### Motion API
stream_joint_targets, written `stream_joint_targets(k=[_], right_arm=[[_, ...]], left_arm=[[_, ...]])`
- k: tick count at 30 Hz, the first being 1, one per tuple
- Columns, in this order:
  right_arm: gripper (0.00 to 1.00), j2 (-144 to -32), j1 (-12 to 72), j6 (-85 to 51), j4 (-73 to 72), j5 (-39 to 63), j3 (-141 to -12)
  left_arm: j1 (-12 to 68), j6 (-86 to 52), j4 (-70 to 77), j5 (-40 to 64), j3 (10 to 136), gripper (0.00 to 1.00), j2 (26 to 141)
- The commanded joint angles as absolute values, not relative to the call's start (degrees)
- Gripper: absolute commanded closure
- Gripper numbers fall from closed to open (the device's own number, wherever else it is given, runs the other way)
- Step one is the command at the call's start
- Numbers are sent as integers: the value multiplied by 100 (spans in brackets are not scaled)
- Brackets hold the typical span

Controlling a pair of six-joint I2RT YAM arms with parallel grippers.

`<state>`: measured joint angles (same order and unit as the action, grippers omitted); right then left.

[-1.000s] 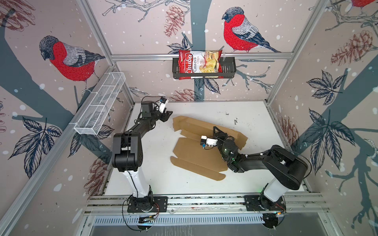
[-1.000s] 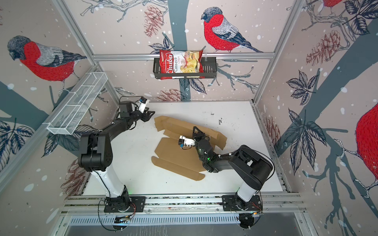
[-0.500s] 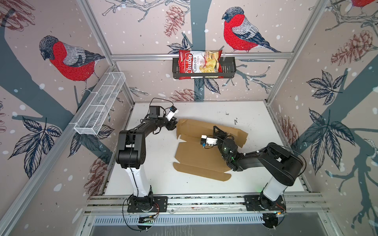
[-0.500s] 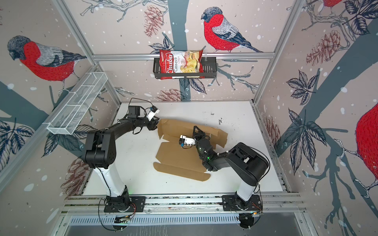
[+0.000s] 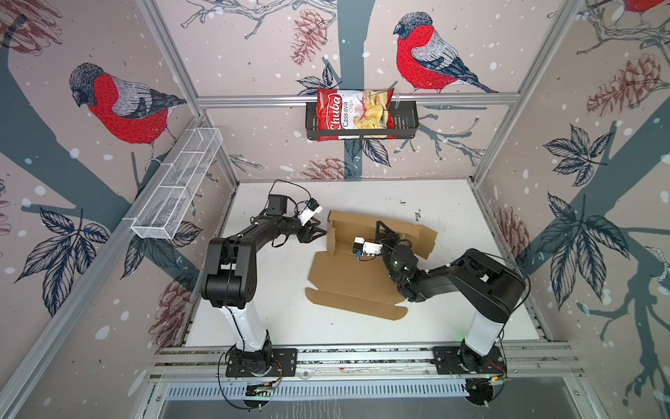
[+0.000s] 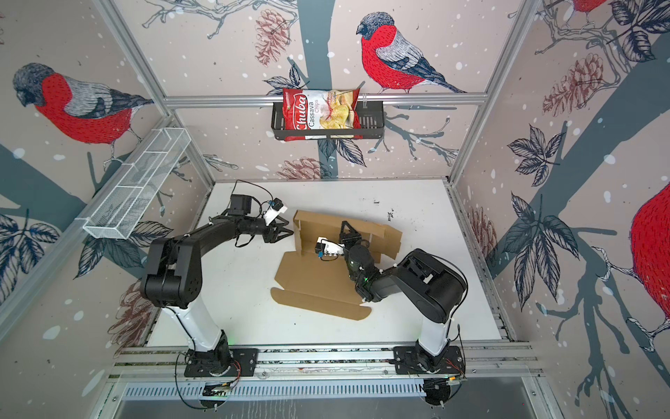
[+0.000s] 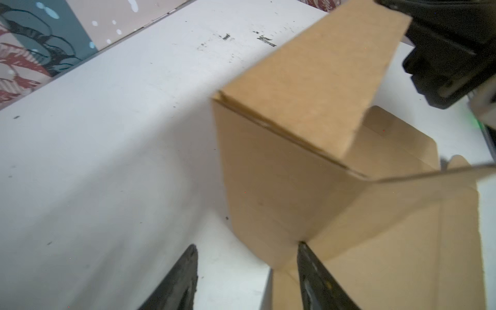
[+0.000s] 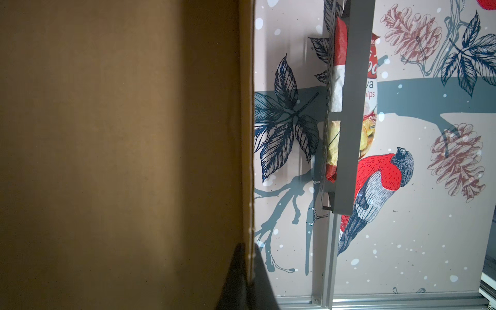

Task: Assemble paper box
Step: First fold the bottom flaps of a flat cardboard box at the center of the table.

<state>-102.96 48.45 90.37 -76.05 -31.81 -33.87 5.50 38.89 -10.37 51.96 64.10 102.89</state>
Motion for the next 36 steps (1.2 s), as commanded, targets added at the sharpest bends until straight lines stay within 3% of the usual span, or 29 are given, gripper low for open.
stream_joint_targets(k=[1, 8, 15, 25, 36], right_arm=[[100, -10356, 4877, 9105, -7917, -3274, -3445], [100, -10391, 4966, 9121, -7902, -3288, -3430], [100, -10356, 5077, 9080, -7836, -3315, -3362], [100, -10197, 5270, 8924, -7567, -3316, -3287], [100, -9588, 5392, 8530, -6687, -3301, -3109]], left_arm=[[636, 3669, -582, 5089, 6170, 41, 10132], [799, 2976, 970, 4313, 5513, 39, 9933], [1024, 2714, 1727, 3799, 5322, 44, 9910], [1485, 2382, 2582, 2527, 4716, 63, 9575], [2224, 1645, 3653, 1120, 3592, 73, 8613]])
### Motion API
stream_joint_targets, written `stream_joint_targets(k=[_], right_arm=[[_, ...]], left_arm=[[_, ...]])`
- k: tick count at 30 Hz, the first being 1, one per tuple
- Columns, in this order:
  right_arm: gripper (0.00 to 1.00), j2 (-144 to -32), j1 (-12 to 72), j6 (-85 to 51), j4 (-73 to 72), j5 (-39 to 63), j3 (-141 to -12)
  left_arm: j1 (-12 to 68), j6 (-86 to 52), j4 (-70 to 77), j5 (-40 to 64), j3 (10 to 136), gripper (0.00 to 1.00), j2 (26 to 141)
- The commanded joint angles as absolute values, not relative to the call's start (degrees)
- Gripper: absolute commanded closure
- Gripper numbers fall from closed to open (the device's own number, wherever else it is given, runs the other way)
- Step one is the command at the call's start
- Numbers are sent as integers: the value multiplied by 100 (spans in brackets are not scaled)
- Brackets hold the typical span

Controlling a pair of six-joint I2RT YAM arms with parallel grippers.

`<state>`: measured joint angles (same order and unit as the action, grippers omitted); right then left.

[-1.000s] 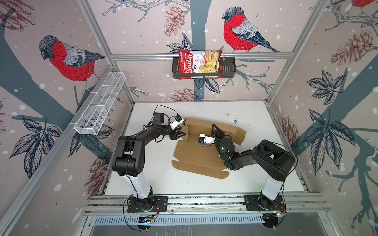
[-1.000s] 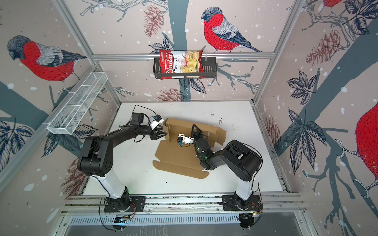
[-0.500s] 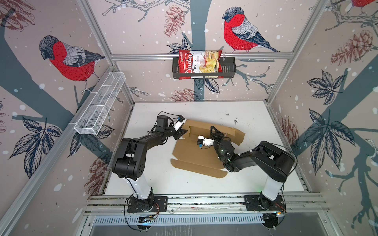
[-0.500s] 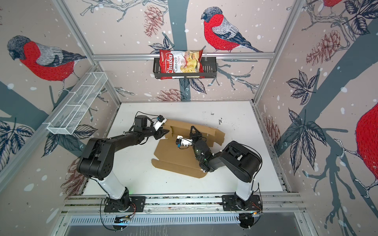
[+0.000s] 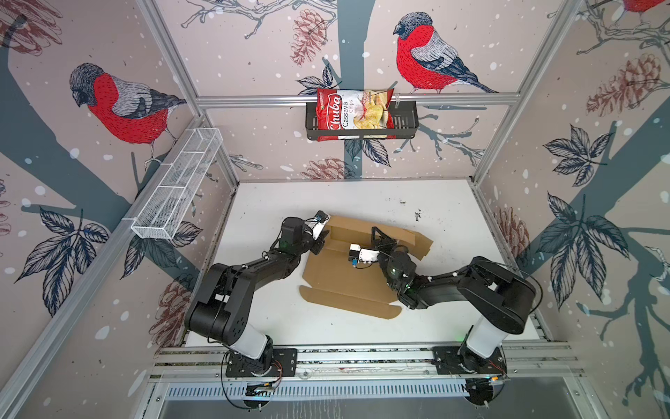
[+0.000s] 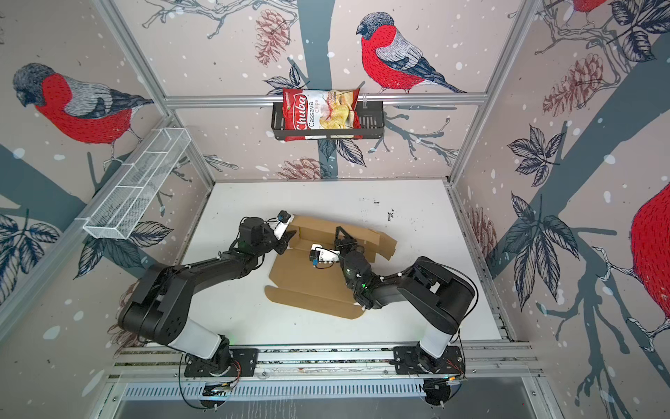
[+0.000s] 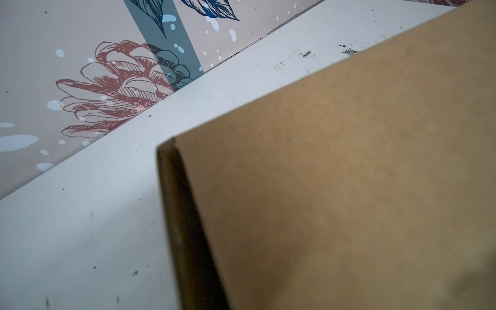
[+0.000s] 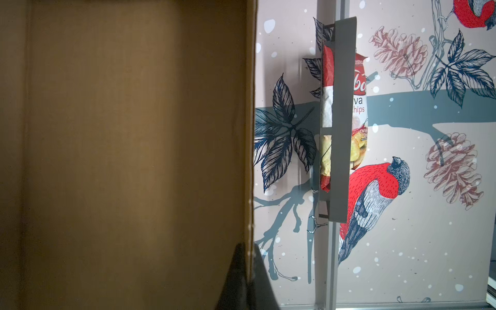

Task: Assemble paper box
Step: First fold the bottom flaps of a flat cardboard box at the center of the table.

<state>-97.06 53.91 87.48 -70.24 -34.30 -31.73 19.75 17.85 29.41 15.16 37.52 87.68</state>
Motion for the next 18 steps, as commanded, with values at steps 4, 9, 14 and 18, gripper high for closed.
stream_joint_targets(k=[4, 9, 14, 18], right_arm=[[100, -9264, 5351, 8389, -6337, -3249, -3001], [100, -8913, 5301, 8286, -5868, -3151, -2825], [99, -8672, 5147, 8378, -5803, -2962, -2550], [99, -8648, 5097, 8709, -5989, -2865, -2303]], left_arm=[[2543, 1293, 3978, 799, 3425, 75, 8508], [2959, 1038, 4808, 418, 3144, 76, 8726], [3341, 877, 6026, 92, 2711, 76, 9246], [3357, 739, 7355, 169, 2396, 76, 9844]])
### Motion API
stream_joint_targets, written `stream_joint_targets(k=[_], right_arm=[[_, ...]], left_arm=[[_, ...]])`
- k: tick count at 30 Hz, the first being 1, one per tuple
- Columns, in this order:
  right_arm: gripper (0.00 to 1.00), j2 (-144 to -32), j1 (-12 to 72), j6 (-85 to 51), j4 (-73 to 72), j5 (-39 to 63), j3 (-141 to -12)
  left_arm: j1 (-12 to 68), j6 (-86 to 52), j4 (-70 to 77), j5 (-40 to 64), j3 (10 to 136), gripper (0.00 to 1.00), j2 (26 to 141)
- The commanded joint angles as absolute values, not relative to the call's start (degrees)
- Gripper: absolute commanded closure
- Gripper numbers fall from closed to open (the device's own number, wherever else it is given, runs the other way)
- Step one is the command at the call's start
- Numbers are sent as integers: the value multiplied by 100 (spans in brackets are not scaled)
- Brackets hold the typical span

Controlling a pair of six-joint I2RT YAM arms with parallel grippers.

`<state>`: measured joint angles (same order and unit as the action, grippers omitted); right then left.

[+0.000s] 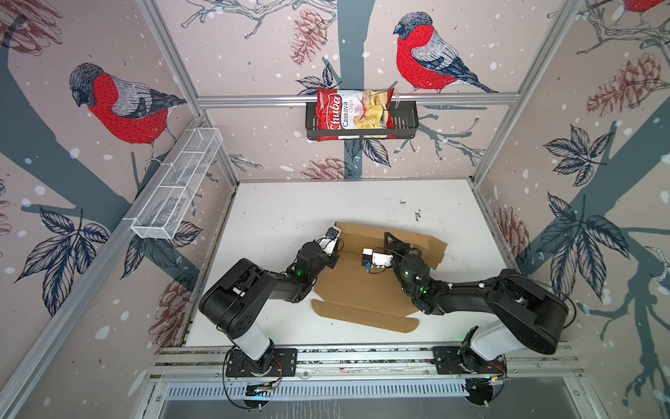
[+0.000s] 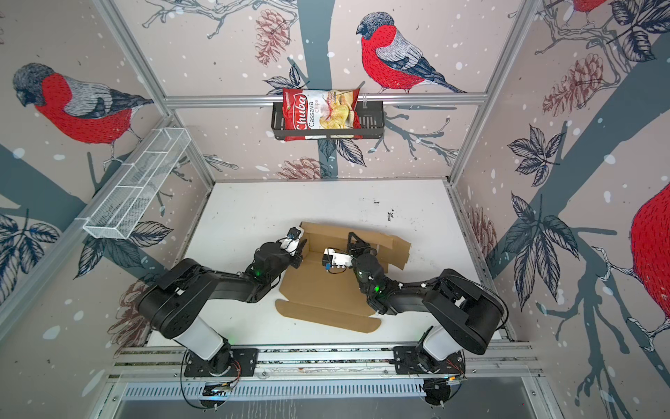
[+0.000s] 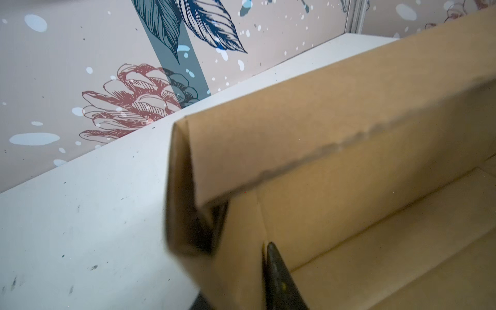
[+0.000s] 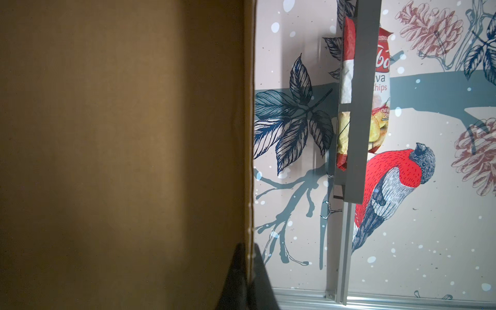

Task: Assemble paper box
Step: First fold the bottom flaps of a flat cardboard box at the center of the table.

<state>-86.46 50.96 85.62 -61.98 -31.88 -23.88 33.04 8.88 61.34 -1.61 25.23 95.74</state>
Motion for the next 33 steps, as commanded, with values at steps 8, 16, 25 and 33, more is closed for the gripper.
stream_joint_targets(k=[8, 16, 25, 33], right_arm=[[98, -8518, 5174, 8850, -5873, -3044, -2294], [99, -8535, 5273, 8809, -5783, -3138, -2370], [100, -8611, 5546, 8824, -5827, -3454, -2378], [96, -8578, 5938, 8649, -5660, -3734, -2269]], left_arm=[[3357, 731, 8420, 255, 2268, 72, 10649], [3366, 550, 8749, -120, 2272, 65, 10969], [3630, 302, 9137, -1363, 2270, 77, 11154], [4019, 259, 10316, -2611, 2164, 82, 11784]])
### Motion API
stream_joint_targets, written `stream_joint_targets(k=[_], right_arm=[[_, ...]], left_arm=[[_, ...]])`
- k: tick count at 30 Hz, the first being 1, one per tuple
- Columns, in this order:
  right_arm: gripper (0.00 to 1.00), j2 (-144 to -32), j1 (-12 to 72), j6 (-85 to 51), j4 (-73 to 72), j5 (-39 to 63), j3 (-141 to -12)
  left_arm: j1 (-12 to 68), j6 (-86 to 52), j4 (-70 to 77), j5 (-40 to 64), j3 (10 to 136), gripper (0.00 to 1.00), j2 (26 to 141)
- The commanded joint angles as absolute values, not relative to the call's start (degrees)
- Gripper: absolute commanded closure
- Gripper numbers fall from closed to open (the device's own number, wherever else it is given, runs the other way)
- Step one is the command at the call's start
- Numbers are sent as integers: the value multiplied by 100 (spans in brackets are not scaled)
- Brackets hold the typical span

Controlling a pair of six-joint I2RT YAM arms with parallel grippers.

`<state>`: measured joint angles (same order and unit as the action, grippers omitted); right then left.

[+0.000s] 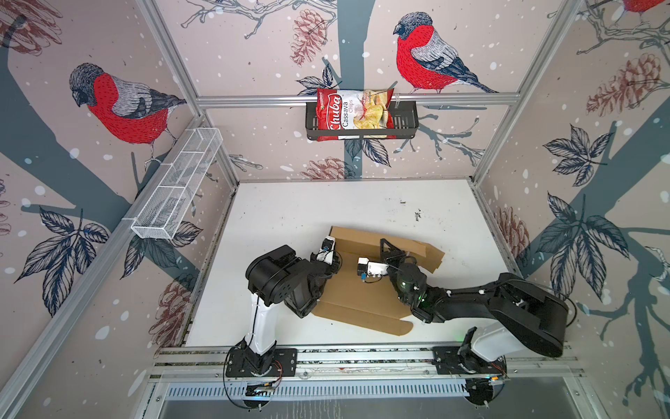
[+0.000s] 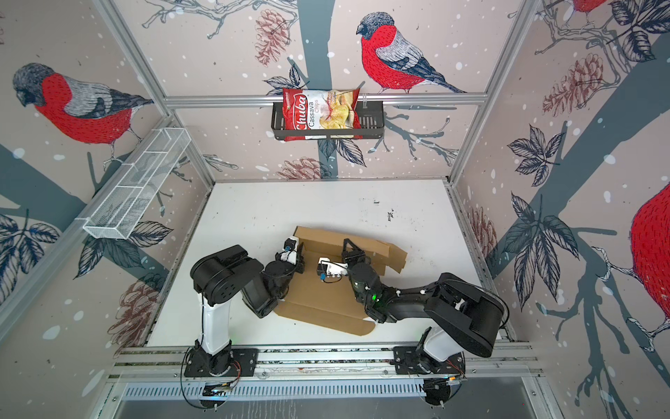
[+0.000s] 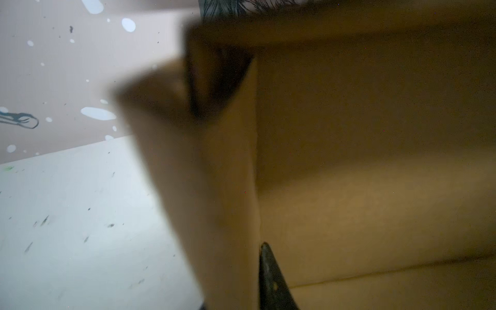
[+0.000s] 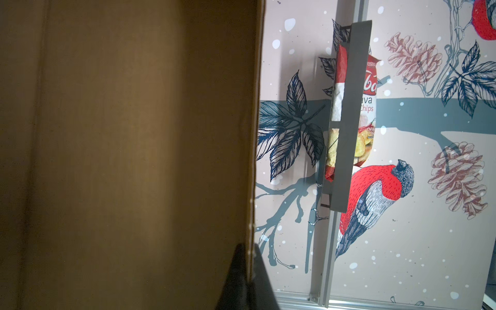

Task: Assemble paper box
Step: First fold the bottom flaps of a flat cardboard box at the center of the table.

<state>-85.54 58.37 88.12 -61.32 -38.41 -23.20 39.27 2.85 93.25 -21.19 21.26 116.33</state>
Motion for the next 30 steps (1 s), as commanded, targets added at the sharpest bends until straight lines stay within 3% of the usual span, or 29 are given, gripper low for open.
stream_joint_targets(k=[1, 6, 13, 17, 21, 25, 30], right_arm=[[95, -8582, 5969, 8638, -5684, -3751, -2251], [69, -8303, 6055, 8251, -5270, -3850, -2399], [40, -6714, 6073, 6229, -1358, -2765, -3586], [26, -6278, 5950, 4900, 393, -1454, -4464], [22, -6491, 5462, 3857, 1247, 138, -5434], [19, -7115, 4610, 2440, 1146, 1880, -6248], [19, -8495, 4020, 357, 871, 2673, -7343]], left_arm=[[4054, 255, 10311, -2664, 2196, 82, 11835], [4078, 193, 10311, -2654, 2283, 90, 11913], [4074, 334, 10310, -2452, 2268, 91, 11936], [4069, 411, 10311, -2363, 2268, 92, 11976], [4069, 481, 10314, -2172, 2295, 92, 12031], [4069, 553, 10310, -2060, 2294, 92, 12054], [4069, 521, 10310, -1968, 2283, 92, 12015]])
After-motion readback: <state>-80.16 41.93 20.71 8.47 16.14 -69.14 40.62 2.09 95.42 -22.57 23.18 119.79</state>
